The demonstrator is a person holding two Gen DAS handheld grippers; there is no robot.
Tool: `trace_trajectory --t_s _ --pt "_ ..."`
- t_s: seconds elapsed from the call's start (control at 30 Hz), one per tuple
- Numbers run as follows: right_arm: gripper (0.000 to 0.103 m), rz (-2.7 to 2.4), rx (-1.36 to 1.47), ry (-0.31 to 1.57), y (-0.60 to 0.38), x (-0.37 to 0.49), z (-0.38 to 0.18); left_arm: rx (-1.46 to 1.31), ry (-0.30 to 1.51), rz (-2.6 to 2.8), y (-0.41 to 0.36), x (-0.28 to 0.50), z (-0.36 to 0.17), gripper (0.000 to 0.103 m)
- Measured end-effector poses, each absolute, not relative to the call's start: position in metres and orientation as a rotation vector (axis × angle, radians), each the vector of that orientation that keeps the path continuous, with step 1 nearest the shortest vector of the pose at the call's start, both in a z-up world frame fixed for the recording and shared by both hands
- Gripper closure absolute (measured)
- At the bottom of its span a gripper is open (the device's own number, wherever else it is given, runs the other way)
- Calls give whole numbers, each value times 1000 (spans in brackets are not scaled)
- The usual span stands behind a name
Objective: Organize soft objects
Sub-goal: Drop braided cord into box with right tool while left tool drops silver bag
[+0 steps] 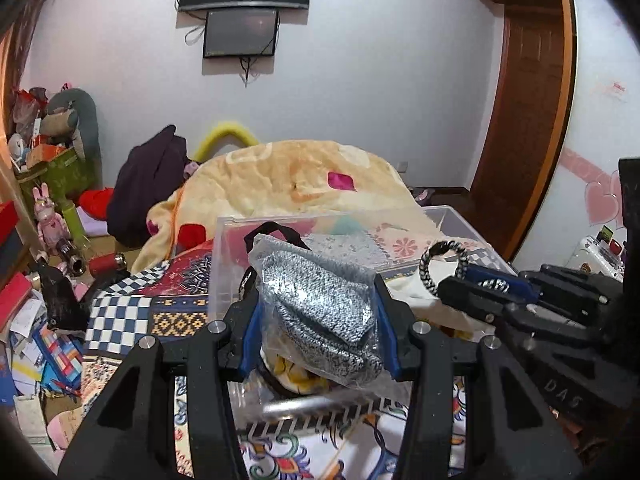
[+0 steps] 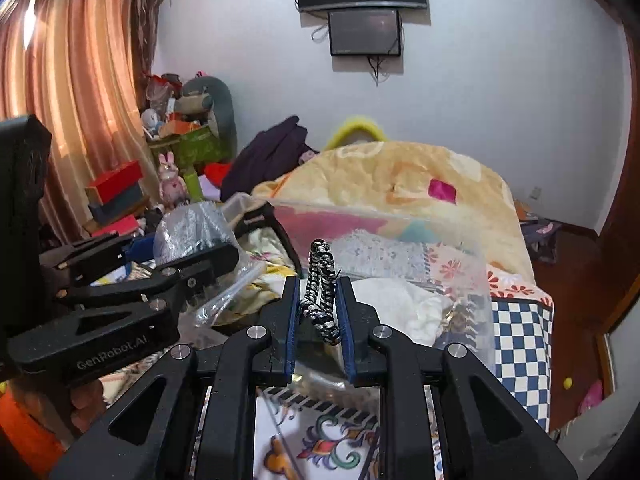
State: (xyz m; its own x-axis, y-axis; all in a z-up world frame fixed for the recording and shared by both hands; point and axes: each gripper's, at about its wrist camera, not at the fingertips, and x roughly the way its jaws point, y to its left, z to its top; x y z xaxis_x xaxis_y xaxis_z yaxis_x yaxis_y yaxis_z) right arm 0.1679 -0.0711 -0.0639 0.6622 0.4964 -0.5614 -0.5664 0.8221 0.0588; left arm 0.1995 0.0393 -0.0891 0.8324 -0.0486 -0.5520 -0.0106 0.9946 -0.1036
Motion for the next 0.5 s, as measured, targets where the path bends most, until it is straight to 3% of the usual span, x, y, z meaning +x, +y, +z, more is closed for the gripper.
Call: trace_trajectory --t_s 0.23,0.37,0.5 --pt "83 577 -151 655 -72 181 -81 -109 642 -20 40 222 -109 55" --pt "59 558 -162 655 -75 179 -79 -100 660 -20 37 223 -113 48" --pt "56 549 -168 634 -79 175 -72 -105 665 -25 39 217 -111 41"
